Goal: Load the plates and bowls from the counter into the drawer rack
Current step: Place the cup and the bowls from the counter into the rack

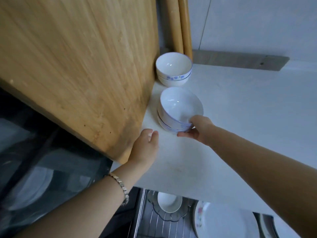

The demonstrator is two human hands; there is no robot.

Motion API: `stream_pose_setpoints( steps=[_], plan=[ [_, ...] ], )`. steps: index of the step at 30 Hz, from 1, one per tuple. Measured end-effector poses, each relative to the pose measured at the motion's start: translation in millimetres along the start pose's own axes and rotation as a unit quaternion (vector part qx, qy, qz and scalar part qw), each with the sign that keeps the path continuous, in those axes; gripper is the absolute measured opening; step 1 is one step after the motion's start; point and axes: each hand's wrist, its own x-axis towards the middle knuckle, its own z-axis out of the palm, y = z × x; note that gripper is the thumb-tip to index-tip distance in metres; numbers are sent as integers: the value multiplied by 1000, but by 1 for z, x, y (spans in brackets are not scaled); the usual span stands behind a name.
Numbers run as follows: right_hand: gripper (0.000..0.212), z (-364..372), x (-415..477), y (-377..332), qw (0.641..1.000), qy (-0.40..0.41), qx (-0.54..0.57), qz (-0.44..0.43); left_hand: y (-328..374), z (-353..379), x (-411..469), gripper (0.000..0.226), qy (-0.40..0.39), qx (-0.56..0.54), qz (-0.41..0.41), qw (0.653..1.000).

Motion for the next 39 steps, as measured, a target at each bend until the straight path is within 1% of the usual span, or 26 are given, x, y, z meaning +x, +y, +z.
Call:
stream_pose_setpoints(
  steps=[1,3,4,6,7,9,11,12,14,16,18,21,23,26,29,31,33,34,35,36,38,39],
  plan=[
    [41,-16,-11,6,1000,-3,-3,4,3,2,-7,42,-13,-29,-15,999],
    [40,-48,-37,20,1000,-16,-16,21,10,6,-28,52,-66,-62,-51,995],
    [38,-64,-52,27,999,-23,-28,35,13,8,-40,51,-100,-70,-67,990],
    [33,-96,-81,42,996,-33,-53,64,14,15,-69,39,-172,-84,-94,977],
    [32,-111,-95,50,994,-37,-66,77,13,21,-84,42,-206,-85,-108,969],
    [31,-139,-123,65,989,-49,-107,87,9,33,-114,60,-259,-65,-124,956],
    [35,-162,-149,81,982,-52,-170,70,1,48,-148,65,-298,-71,-141,941],
    [36,-172,-162,90,976,-47,-204,57,-6,54,-165,65,-302,-83,-154,937],
    [37,-191,-186,112,964,-38,-263,26,-28,66,-197,69,-282,-105,-170,938],
    [43,-207,-207,138,950,-41,-309,-10,-54,74,-228,60,-249,-134,-176,943],
    [51,-217,-220,165,931,-43,-361,-35,-80,77,-252,58,-228,-142,-189,945],
    [54,-220,-223,203,901,-39,-431,-32,-119,74,-273,59,-199,-112,-218,949],
    [54,-216,-216,230,891,-41,-453,-16,-143,68,-279,63,-186,-77,-243,949],
    [56,-199,-200,272,893,-51,-446,15,-173,51,-273,66,-184,-25,-268,945],
    [59,-173,-179,311,897,-58,-436,44,-199,29,-256,72,-177,31,-273,945],
    [59,-156,-163,335,907,-52,-414,61,-214,16,-243,75,-196,80,-274,938],
    [58,-144,-150,354,912,-38,-401,77,-228,4,-229,68,-233,124,-268,927],
    [57,-140,-143,363,913,-32,-398,85,-234,-1,-221,56,-237,149,-257,925],
    [57,-135,-137,370,913,-26,-396,93,-237,-6,-212,38,-235,182,-237,925],
    [57,-132,-132,377,913,-22,-394,100,-240,-10,-204,27,-227,221,-203,927],
    [58,-126,-121,388,912,-16,-394,111,-245,-15,-190,39,-202,274,-145,929],
    [59,-124,-116,393,912,-11,-393,117,-249,-16,-184,39,-193,280,-138,930]
  ],
)
